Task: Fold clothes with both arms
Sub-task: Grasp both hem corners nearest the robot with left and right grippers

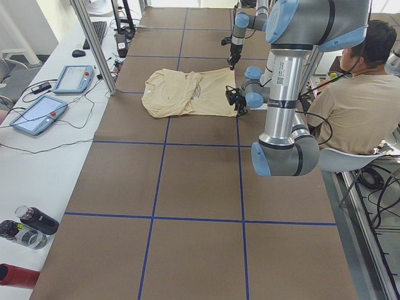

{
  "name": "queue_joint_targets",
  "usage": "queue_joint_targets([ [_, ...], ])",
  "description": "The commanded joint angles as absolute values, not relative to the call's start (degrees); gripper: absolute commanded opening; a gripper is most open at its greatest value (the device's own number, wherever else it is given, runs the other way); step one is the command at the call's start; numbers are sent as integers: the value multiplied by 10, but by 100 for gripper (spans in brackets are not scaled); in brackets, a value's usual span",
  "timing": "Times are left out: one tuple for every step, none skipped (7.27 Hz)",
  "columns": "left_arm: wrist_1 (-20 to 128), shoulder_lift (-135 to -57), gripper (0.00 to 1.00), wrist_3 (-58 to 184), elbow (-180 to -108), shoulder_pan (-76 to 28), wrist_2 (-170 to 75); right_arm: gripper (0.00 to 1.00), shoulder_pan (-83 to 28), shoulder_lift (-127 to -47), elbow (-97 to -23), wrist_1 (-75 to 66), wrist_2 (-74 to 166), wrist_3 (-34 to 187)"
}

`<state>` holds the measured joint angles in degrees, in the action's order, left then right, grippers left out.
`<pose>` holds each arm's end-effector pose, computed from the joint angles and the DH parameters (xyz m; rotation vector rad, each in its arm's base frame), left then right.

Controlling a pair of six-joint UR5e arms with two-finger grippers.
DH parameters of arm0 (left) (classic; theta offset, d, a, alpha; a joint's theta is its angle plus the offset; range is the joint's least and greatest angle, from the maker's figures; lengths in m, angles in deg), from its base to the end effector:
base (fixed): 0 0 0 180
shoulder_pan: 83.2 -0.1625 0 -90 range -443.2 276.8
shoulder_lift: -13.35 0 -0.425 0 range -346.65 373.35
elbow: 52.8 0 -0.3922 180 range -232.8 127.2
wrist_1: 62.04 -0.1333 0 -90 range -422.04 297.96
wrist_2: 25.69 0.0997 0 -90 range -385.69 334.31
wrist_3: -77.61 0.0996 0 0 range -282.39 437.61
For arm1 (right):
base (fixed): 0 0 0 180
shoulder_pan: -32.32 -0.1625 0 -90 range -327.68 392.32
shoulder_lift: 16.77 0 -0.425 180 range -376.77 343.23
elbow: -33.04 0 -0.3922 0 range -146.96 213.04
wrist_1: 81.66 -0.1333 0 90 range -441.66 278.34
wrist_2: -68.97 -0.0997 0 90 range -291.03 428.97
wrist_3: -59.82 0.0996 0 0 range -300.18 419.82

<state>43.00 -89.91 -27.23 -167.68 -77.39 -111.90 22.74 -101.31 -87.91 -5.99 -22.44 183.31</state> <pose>0.5283 -0.1944 0.3137 -0.0120 0.9354 -0.3646 -0.4676 -0.2116 0.3386 -0.2104 -0.8804 0.6901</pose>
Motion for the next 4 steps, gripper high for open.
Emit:
queue_joint_targets([
  [428,-897,50,-272,-1678,-775,-1119,0,227,-1013,-879,-60,-224,1833],
  [427,-897,50,-272,-1678,-775,-1119,0,227,-1013,-878,-60,-224,1833],
  [427,-897,49,-272,-1678,-777,-1120,0,227,-1014,-879,-60,-224,1833],
  [427,-897,45,-272,-1677,-777,-1120,0,227,-1015,-878,-60,-224,1833],
])
